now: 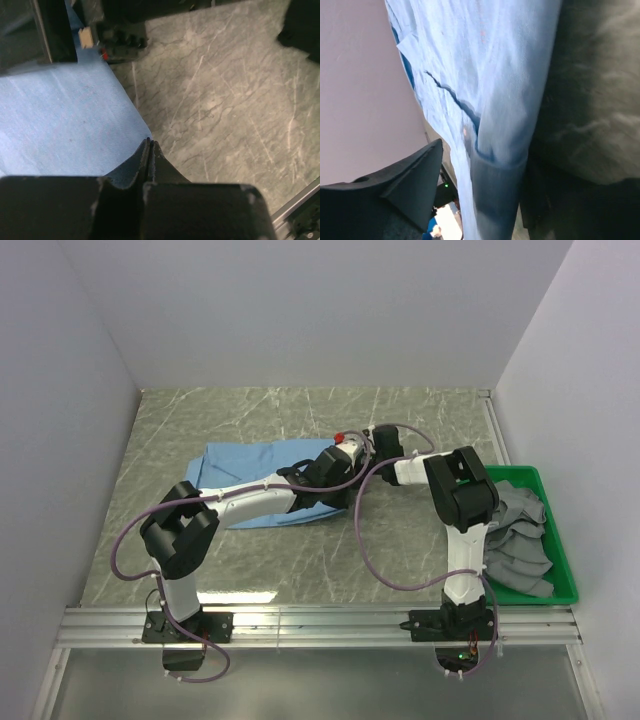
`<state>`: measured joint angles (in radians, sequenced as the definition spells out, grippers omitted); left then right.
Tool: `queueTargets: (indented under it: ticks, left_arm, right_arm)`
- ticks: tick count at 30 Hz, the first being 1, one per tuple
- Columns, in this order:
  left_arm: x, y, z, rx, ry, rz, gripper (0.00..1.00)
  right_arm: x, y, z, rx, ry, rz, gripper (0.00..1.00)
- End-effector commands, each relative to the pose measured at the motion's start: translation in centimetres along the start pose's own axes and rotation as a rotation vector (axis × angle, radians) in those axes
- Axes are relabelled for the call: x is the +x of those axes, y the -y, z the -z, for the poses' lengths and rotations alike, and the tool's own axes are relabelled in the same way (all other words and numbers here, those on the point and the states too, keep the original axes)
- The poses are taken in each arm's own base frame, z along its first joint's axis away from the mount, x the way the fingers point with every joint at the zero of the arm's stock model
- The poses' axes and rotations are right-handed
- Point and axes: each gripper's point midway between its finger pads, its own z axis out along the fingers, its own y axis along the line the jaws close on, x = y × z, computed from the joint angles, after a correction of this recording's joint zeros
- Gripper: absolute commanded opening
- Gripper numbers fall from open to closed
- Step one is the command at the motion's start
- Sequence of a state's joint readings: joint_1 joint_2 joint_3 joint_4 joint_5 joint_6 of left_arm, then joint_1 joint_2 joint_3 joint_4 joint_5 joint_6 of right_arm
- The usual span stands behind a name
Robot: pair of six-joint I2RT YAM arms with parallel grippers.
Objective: Fold and stack the long sleeve shirts
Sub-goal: Fold the shirt
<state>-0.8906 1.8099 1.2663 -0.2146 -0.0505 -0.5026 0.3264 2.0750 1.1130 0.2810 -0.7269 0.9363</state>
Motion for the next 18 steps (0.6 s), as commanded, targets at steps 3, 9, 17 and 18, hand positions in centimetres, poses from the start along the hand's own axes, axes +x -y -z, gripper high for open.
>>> queueTargets:
  ticks: [3, 9, 17, 18]
  left_arm:
    - [-3.0, 2.1, 0.9, 0.065, 0.087, 0.042, 0.04]
    - [-4.3, 2.0, 2.4, 0.066, 0.112, 0.089, 0.18]
    - [-7.3, 2.1, 7.4, 0.112, 0.204, 0.149, 0.61]
    - [-8.0, 2.0, 8.7, 0.121, 0.232, 0.155, 0.7]
  right_arm:
    - [1.4, 0.2, -1.6, -0.007, -0.039, 0.057, 0.56]
    - [0.7, 0.6, -0.4, 0.056, -0.013, 0.15, 0.12]
    - [-1.3, 1.6, 2.4, 0.145, -0.028, 0.269, 0.0]
    - [-0.9, 2.2, 3.0, 0.185, -0.056, 0.258, 0.0]
